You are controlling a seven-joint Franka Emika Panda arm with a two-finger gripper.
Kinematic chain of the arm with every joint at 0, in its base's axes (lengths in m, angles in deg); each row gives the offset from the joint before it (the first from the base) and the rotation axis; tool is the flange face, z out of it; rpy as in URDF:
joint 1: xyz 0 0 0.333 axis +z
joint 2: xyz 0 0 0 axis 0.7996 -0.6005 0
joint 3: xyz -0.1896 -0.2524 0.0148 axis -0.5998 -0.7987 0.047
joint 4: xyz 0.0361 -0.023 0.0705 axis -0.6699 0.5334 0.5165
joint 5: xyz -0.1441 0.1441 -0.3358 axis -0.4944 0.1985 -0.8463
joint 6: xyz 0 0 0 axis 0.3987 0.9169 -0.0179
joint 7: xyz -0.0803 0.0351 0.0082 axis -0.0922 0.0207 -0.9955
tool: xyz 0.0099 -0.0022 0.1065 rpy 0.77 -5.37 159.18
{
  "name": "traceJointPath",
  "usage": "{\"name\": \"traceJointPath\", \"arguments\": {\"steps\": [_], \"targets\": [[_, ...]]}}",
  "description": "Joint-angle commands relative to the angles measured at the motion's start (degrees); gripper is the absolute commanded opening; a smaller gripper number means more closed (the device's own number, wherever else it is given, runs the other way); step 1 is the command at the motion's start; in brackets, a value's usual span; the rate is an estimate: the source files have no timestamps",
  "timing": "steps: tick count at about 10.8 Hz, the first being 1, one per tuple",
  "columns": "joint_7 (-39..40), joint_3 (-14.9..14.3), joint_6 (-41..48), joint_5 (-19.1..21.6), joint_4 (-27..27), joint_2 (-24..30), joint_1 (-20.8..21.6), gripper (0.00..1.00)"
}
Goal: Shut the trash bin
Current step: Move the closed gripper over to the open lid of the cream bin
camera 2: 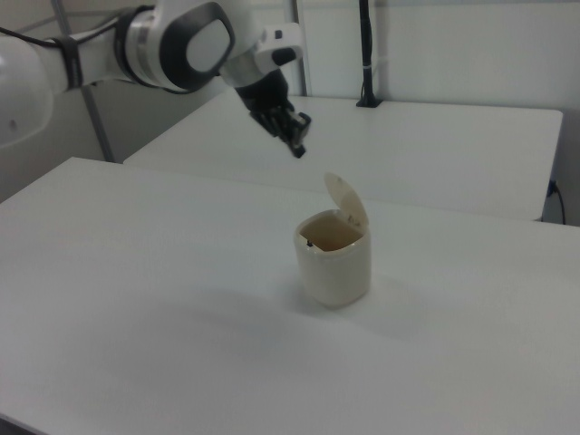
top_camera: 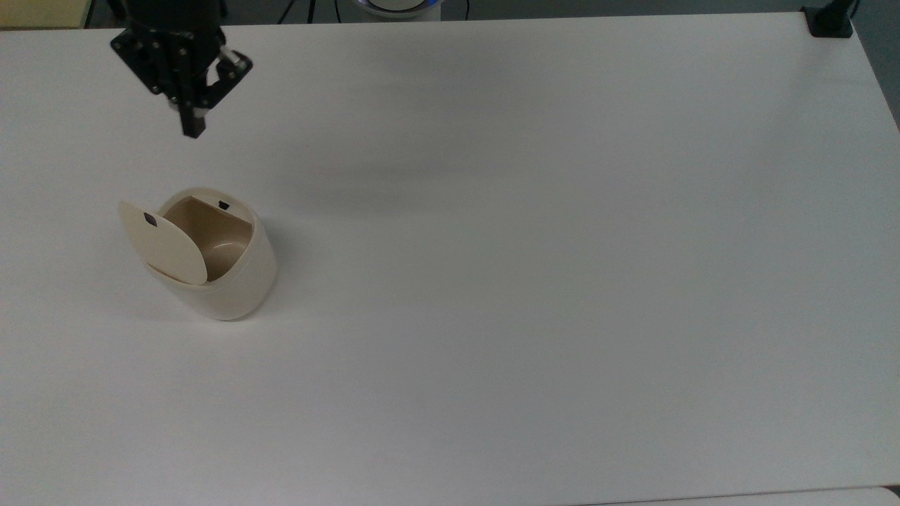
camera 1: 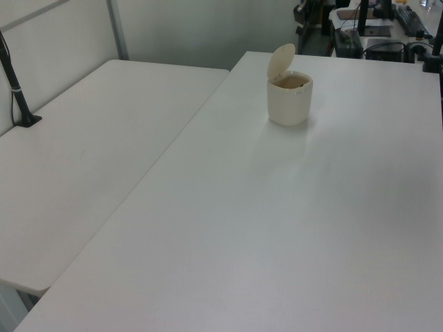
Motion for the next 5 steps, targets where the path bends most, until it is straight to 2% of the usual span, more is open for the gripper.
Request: {"name": "traceJointPath", "arguments": {"steps": [1, 3, 5], "targets": [[-6.8, -1.0, -13.1, -2.3, -1.2, -4.7, -1.9, 0.01], [-7.6, -1.1, -21.3, -2.2, -1.1, -7.4, -3.2, 0.01], [-8.0, -1.1, -24.2, -2.3, -1.2, -10.2, -3.7, 0.01]]}}
